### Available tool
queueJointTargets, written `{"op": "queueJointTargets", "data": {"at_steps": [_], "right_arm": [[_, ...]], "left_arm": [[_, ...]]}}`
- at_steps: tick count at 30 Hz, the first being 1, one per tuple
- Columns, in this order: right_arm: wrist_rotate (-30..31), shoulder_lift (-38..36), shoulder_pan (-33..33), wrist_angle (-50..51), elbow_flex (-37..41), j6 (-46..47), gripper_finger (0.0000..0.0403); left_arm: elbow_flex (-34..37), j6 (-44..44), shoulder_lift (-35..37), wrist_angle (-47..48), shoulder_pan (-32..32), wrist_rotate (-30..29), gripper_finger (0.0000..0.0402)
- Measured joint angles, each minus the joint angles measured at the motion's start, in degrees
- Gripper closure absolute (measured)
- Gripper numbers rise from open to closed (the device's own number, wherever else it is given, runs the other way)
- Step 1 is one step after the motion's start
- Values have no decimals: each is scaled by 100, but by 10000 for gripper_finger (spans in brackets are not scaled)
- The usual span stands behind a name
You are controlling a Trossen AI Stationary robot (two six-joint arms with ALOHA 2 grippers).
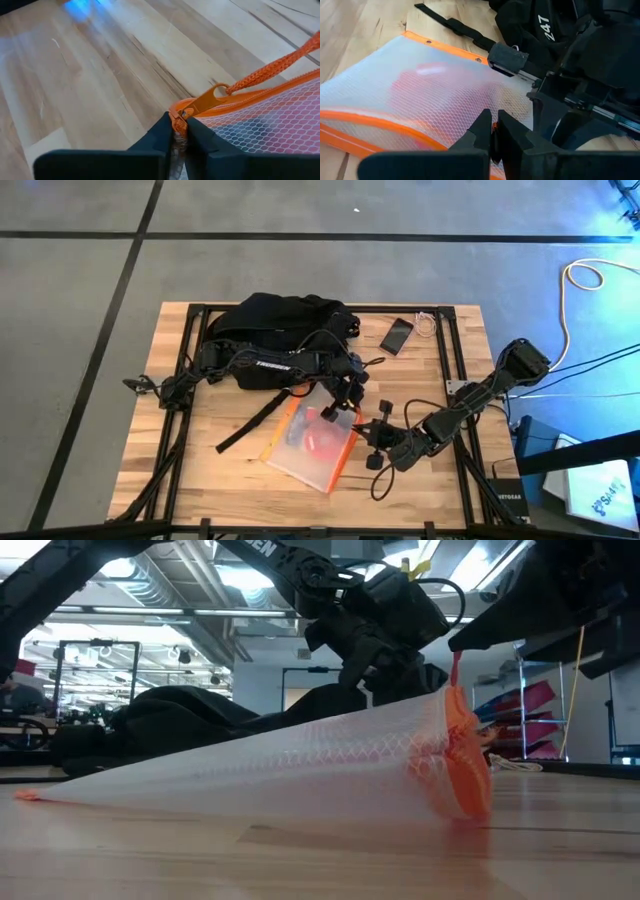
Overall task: Unpack backpack
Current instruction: Close the zipper pouch
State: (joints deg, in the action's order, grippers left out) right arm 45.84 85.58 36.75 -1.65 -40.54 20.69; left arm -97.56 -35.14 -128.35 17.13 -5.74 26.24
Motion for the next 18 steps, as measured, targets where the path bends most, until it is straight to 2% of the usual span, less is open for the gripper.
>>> {"op": "queueJointTargets", "data": {"at_steps": [8, 18], "right_arm": [[-195, -2, 175, 587, -3, 570, 403], [-39, -2, 675, 1053, -1, 1482, 403]], "left_arm": [[0, -145, 21, 143, -28, 15, 397], [0, -111, 241, 269, -173, 76, 400]]}}
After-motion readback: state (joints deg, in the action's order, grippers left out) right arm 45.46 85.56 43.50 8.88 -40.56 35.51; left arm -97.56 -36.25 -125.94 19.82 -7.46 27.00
